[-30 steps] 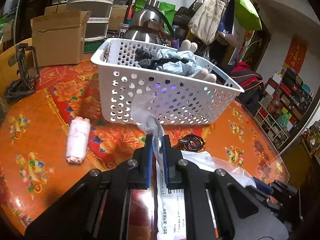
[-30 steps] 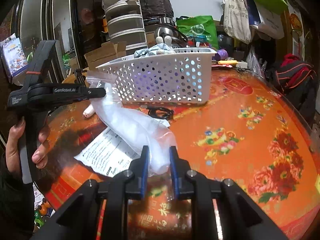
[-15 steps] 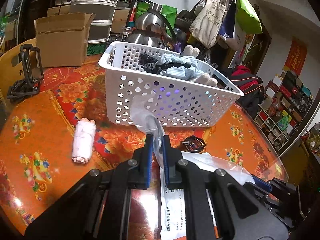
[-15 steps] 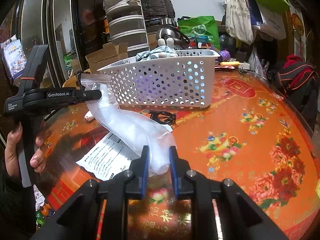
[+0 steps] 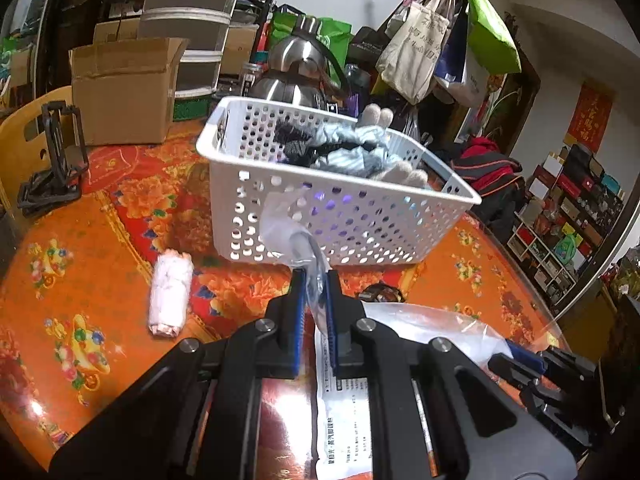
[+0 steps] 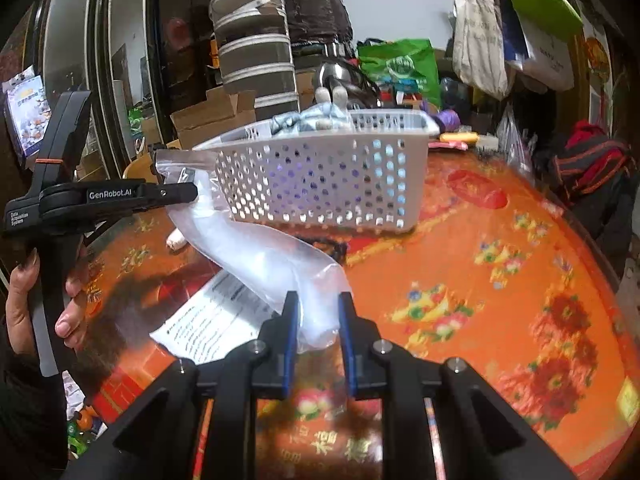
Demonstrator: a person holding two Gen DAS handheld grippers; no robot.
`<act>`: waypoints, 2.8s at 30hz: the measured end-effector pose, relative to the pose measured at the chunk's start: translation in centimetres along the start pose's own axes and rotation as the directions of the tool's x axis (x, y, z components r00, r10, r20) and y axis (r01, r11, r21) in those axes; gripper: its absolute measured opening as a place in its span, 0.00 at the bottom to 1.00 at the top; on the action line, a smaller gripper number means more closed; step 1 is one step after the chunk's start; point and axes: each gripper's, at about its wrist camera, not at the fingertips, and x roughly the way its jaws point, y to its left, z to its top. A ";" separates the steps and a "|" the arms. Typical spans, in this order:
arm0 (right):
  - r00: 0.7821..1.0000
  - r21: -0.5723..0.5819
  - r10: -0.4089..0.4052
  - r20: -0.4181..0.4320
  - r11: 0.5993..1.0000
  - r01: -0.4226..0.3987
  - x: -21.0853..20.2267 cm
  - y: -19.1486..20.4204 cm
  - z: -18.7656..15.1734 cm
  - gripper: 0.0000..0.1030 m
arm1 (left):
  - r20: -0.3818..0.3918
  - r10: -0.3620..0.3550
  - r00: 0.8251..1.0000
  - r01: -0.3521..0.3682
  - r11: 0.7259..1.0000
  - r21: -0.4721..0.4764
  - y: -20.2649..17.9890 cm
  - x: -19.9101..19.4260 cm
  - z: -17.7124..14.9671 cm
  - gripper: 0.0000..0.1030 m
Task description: Organize soft objects
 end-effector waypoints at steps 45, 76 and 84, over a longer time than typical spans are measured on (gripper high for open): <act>0.998 -0.072 -0.063 0.002 0.995 0.063 14.8 -9.1 23.5 0.53 | -0.044 0.114 0.993 -0.116 0.992 -0.051 0.3 13.0 19.0 0.32; 0.985 0.167 0.126 -0.116 0.980 -0.106 3.1 -1.9 -1.4 0.62 | -0.132 0.063 0.989 -0.058 0.997 0.048 1.2 -0.5 -5.5 0.78; 0.967 0.154 0.172 -0.186 0.978 -0.144 4.9 0.2 -1.2 0.55 | -0.198 0.004 0.980 0.019 0.994 0.110 -1.0 1.1 -7.3 0.60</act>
